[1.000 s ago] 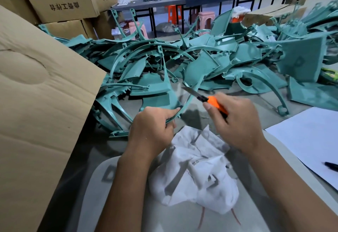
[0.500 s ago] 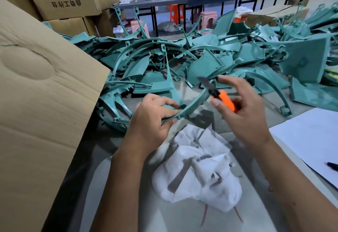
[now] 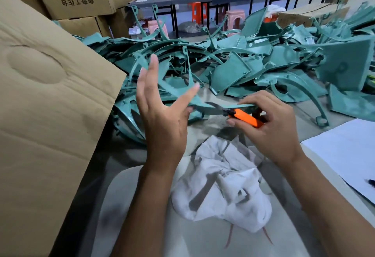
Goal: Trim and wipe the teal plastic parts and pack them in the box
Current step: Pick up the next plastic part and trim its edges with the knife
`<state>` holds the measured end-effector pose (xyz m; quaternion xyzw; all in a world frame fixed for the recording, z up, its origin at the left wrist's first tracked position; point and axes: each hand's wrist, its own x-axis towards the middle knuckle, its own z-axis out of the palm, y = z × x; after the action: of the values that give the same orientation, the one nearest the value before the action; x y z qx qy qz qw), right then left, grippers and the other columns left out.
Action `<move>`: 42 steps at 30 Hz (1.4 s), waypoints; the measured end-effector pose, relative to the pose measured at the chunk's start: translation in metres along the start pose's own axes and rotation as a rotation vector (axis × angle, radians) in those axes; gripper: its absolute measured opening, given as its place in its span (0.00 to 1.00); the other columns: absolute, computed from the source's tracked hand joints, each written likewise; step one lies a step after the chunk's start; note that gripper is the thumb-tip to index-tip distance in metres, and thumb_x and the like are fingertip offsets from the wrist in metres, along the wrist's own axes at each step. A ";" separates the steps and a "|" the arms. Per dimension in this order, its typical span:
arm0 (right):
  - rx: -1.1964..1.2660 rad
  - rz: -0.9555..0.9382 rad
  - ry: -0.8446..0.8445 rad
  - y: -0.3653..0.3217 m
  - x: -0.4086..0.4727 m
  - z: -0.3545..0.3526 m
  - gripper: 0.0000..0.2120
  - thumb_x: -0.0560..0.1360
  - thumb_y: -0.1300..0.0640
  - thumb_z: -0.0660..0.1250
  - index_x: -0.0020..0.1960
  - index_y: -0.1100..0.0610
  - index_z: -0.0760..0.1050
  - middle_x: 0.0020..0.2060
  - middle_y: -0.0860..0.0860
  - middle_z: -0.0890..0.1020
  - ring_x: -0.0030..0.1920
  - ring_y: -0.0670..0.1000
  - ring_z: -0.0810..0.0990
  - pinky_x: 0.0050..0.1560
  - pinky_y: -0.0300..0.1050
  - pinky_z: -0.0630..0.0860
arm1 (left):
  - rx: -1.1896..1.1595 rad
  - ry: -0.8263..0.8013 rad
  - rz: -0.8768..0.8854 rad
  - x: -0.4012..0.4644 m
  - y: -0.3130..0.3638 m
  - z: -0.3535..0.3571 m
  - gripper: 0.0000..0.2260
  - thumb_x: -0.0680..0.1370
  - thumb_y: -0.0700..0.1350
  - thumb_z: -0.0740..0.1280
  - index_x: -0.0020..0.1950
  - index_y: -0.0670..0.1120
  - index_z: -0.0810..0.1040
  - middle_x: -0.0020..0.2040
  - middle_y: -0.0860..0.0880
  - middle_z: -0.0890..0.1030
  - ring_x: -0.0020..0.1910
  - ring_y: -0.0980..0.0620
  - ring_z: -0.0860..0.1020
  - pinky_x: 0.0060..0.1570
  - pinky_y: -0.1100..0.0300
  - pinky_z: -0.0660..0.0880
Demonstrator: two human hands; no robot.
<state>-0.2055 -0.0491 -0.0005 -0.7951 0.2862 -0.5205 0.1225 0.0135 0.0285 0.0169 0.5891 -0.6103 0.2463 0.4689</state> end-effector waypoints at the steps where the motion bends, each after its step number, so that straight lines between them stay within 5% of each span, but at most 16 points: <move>1: 0.032 0.036 0.053 -0.001 -0.001 0.001 0.16 0.73 0.44 0.79 0.51 0.55 0.81 0.43 0.46 0.82 0.44 0.50 0.81 0.43 0.50 0.78 | -0.014 0.009 -0.025 0.000 0.003 0.003 0.22 0.81 0.42 0.71 0.74 0.51 0.75 0.82 0.36 0.53 0.82 0.39 0.52 0.80 0.47 0.53; 5: 0.318 0.325 0.259 -0.007 0.000 0.001 0.07 0.77 0.49 0.76 0.46 0.44 0.77 0.34 0.42 0.77 0.31 0.54 0.75 0.31 0.54 0.75 | -0.366 -0.085 -0.453 -0.009 0.013 0.015 0.32 0.81 0.45 0.70 0.82 0.45 0.59 0.82 0.42 0.55 0.81 0.48 0.58 0.79 0.54 0.59; 9: 0.541 0.552 0.285 -0.020 -0.002 0.014 0.09 0.78 0.46 0.74 0.44 0.47 0.76 0.27 0.50 0.72 0.23 0.56 0.71 0.20 0.43 0.69 | -0.949 -0.462 -0.972 -0.015 0.027 0.025 0.20 0.82 0.49 0.69 0.72 0.44 0.74 0.67 0.45 0.81 0.62 0.51 0.82 0.68 0.47 0.76; 13: 0.669 0.652 0.136 -0.026 -0.005 0.027 0.11 0.76 0.43 0.72 0.44 0.48 0.77 0.27 0.53 0.72 0.24 0.53 0.70 0.23 0.42 0.68 | -1.163 -0.297 -1.029 -0.017 0.033 0.032 0.11 0.83 0.39 0.66 0.64 0.38 0.79 0.60 0.40 0.84 0.61 0.40 0.83 0.65 0.39 0.77; 19: 0.450 0.612 -0.094 -0.018 -0.007 0.025 0.16 0.83 0.44 0.66 0.42 0.53 0.79 0.28 0.51 0.76 0.26 0.50 0.72 0.27 0.47 0.71 | -0.829 -0.092 -0.976 -0.009 0.000 0.026 0.13 0.80 0.34 0.67 0.64 0.40 0.78 0.61 0.41 0.83 0.63 0.41 0.81 0.65 0.42 0.77; 22: 0.123 0.383 -0.093 -0.013 -0.008 0.021 0.16 0.84 0.45 0.62 0.44 0.53 0.77 0.32 0.46 0.80 0.31 0.47 0.76 0.34 0.46 0.72 | -0.720 -0.019 -1.022 -0.010 -0.012 0.023 0.07 0.78 0.40 0.70 0.55 0.41 0.81 0.53 0.44 0.85 0.54 0.42 0.83 0.59 0.44 0.80; 24: -0.067 0.210 -0.141 -0.012 -0.009 0.019 0.15 0.85 0.46 0.60 0.44 0.55 0.74 0.34 0.47 0.80 0.35 0.51 0.77 0.37 0.52 0.73 | -0.685 -0.001 -1.027 -0.011 -0.018 0.020 0.15 0.77 0.50 0.71 0.46 0.38 0.79 0.42 0.47 0.82 0.41 0.47 0.79 0.47 0.52 0.77; 27: -0.056 0.098 -0.180 -0.015 -0.009 0.022 0.16 0.85 0.47 0.60 0.43 0.56 0.72 0.32 0.49 0.77 0.33 0.54 0.75 0.35 0.56 0.72 | -0.698 -0.029 -1.086 -0.011 -0.023 0.016 0.26 0.75 0.59 0.70 0.44 0.32 0.75 0.38 0.45 0.76 0.38 0.48 0.73 0.41 0.53 0.70; 31: -0.042 0.062 -0.159 -0.019 -0.009 0.025 0.17 0.85 0.48 0.60 0.42 0.57 0.71 0.31 0.49 0.76 0.32 0.53 0.74 0.34 0.55 0.71 | -0.713 -0.144 -1.096 -0.011 -0.031 0.013 0.27 0.73 0.61 0.69 0.44 0.34 0.79 0.38 0.44 0.77 0.37 0.49 0.74 0.40 0.54 0.69; 36: -0.200 0.261 -0.002 -0.003 -0.007 0.016 0.17 0.86 0.47 0.61 0.42 0.54 0.67 0.26 0.49 0.72 0.26 0.51 0.70 0.28 0.48 0.63 | -0.692 -0.278 -1.029 -0.014 -0.042 0.011 0.23 0.75 0.58 0.70 0.38 0.36 0.79 0.32 0.48 0.79 0.31 0.53 0.75 0.29 0.62 0.67; 39: -0.392 0.398 0.042 0.008 -0.006 0.009 0.17 0.85 0.45 0.60 0.41 0.52 0.66 0.26 0.47 0.70 0.26 0.48 0.68 0.28 0.43 0.56 | -0.679 -0.311 -0.994 -0.015 -0.045 0.007 0.26 0.74 0.59 0.70 0.39 0.34 0.79 0.32 0.46 0.78 0.31 0.52 0.74 0.29 0.61 0.66; 42: -0.527 0.455 0.039 0.015 -0.008 0.007 0.16 0.85 0.43 0.58 0.43 0.51 0.70 0.28 0.50 0.72 0.29 0.55 0.71 0.30 0.46 0.60 | -0.651 -0.282 -0.968 -0.014 -0.044 0.006 0.29 0.73 0.60 0.70 0.38 0.31 0.74 0.32 0.46 0.71 0.32 0.51 0.69 0.33 0.57 0.62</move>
<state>-0.2061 -0.0573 -0.0171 -0.7052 0.5828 -0.4032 0.0202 0.0516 0.0218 -0.0094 0.6532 -0.3729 -0.2753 0.5988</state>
